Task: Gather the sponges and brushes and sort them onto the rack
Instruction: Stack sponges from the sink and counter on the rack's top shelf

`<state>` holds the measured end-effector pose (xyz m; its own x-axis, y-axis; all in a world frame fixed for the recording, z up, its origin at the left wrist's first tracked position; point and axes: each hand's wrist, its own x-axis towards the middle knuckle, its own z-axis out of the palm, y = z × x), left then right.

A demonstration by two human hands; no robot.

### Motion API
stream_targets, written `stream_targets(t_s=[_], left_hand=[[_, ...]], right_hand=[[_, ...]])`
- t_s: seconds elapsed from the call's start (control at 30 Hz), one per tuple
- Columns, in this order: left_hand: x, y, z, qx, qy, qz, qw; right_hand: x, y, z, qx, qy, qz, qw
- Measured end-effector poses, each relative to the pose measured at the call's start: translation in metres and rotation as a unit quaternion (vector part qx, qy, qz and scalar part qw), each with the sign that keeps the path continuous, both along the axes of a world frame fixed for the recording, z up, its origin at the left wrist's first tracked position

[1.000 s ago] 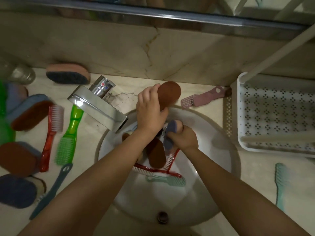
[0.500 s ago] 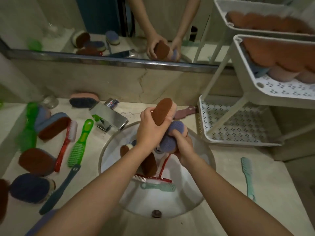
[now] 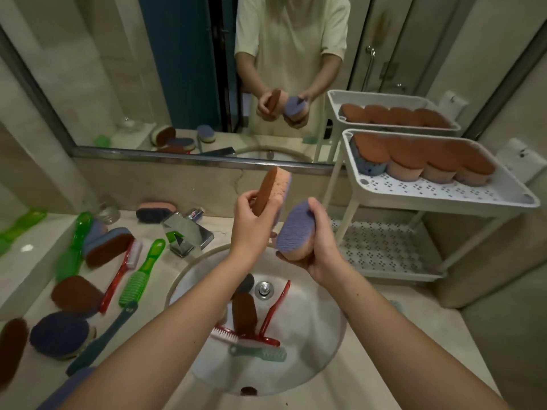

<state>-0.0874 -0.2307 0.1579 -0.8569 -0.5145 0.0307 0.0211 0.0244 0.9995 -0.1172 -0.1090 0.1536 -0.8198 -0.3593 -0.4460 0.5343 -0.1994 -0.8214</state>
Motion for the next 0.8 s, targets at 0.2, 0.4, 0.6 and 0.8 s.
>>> stream_targets(t_s=[0.2,0.4,0.6,0.8], left_hand=[[0.008,0.036,0.039,-0.024,0.046,0.008,0.999],[0.012,0.075,0.07,-0.045,0.091,-0.015,0.995],[-0.003,0.12,0.096,-0.083,0.12,-0.051,0.988],[-0.035,0.16,0.113,-0.135,0.13,-0.079,0.979]], right_hand=[[-0.002,0.035,0.038,0.034,0.077,0.036,0.996],[-0.007,0.081,0.076,0.005,0.155,0.088,0.984],[-0.025,0.141,0.113,0.066,0.238,0.083,0.965],[-0.048,0.194,0.134,0.113,0.309,0.006,0.944]])
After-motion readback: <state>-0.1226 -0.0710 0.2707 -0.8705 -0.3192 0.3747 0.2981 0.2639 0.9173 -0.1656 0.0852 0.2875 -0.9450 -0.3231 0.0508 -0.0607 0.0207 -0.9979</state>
